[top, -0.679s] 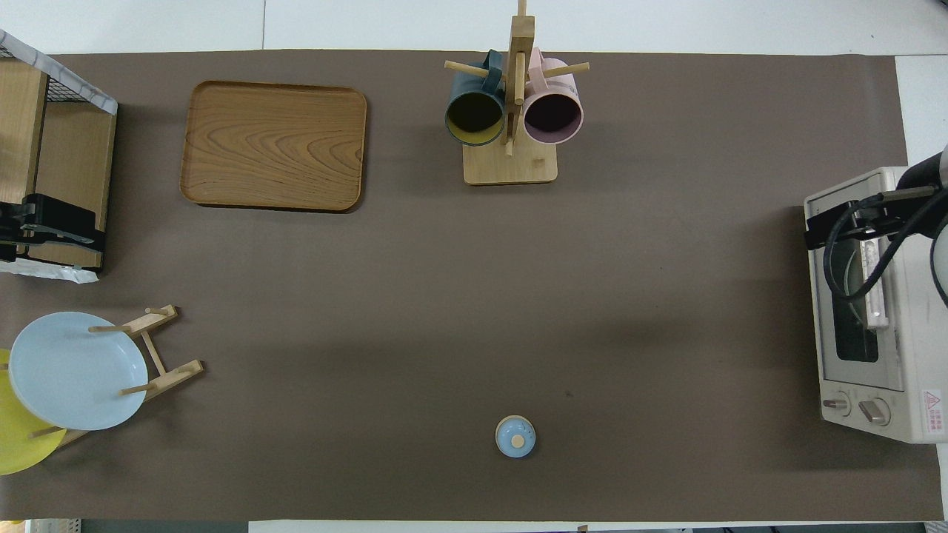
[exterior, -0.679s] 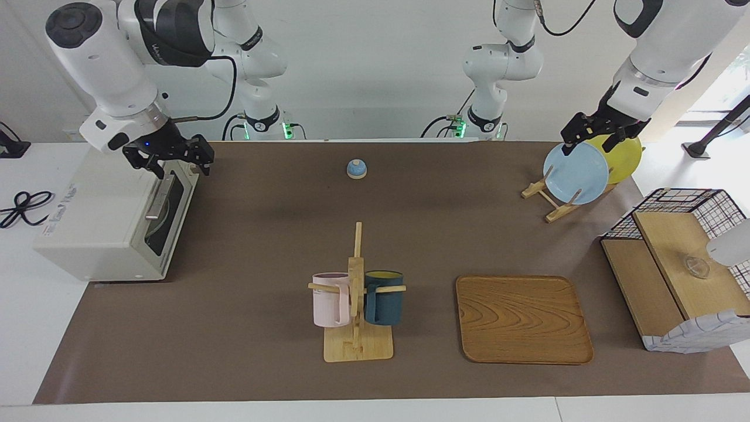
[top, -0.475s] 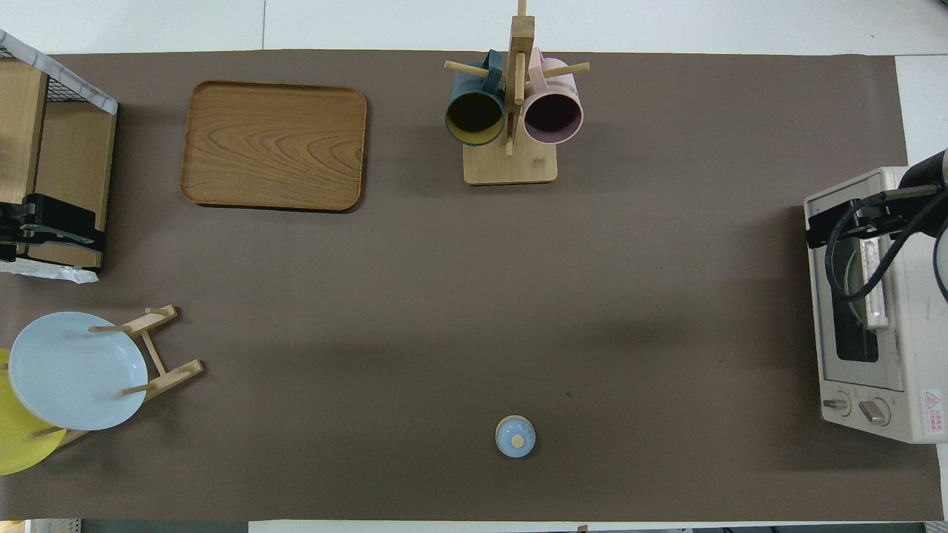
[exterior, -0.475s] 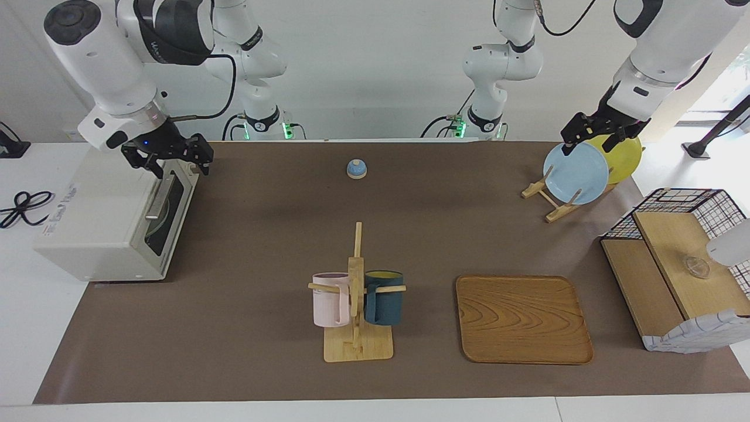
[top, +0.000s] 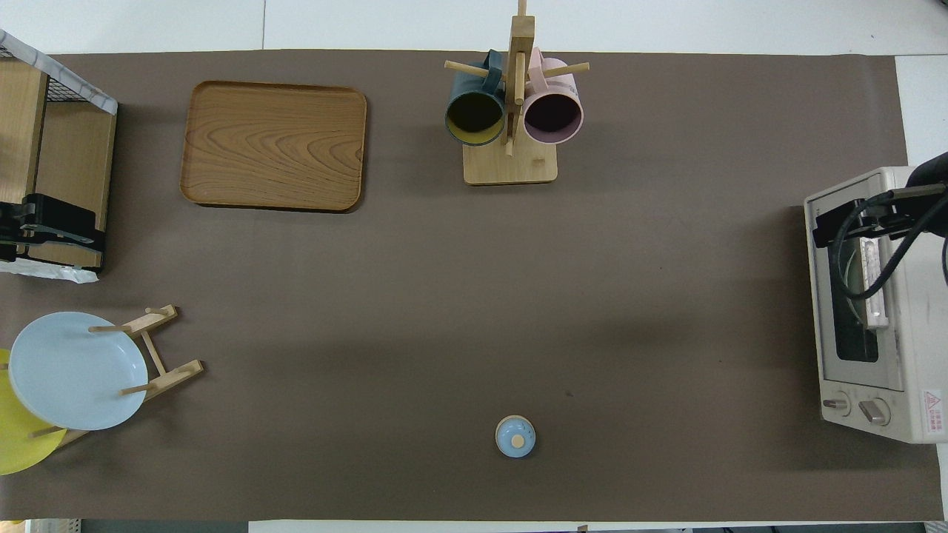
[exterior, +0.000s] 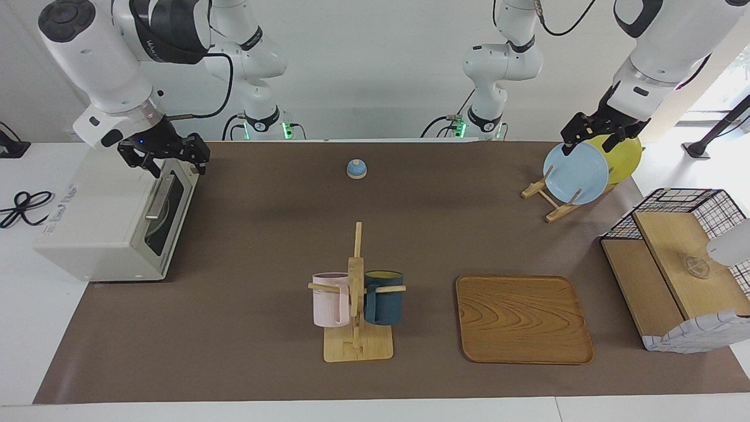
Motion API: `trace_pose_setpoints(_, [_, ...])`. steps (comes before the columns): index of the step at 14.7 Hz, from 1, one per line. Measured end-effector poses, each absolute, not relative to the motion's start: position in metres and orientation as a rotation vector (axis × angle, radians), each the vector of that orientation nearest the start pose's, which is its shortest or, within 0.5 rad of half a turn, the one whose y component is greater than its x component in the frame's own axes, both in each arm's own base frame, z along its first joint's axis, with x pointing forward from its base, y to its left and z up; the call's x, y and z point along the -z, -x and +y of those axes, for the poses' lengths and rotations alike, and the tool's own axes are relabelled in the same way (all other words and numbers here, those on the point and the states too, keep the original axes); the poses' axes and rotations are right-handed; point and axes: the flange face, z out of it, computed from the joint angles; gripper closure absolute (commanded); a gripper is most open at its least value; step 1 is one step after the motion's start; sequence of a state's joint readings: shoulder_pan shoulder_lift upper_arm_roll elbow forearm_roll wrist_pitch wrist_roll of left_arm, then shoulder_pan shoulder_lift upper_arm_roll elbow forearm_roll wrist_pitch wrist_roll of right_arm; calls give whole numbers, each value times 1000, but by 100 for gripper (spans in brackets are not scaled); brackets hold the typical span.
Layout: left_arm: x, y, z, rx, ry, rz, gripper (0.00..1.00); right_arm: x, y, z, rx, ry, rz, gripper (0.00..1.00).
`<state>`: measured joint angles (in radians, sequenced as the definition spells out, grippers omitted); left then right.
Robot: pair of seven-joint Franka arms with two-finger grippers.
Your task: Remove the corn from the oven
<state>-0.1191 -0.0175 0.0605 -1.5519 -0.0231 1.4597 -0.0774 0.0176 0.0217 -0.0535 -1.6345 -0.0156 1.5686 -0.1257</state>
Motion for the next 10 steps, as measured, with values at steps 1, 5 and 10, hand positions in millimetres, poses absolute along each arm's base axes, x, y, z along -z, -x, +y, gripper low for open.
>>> trace_pose_setpoints(1, [-634, -536, -34, -120, 3158, -27, 0, -580, -557, -23, -135, 3141, -190, 100])
trace_pose_setpoints(5, [-634, -536, -34, -120, 3158, -27, 0, -541, -550, -67, -80, 3140, -216, 100])
trace_pose_setpoints(10, [-634, -536, -34, -120, 3158, -27, 0, -512, -537, -95, -108, 3203, -202, 100])
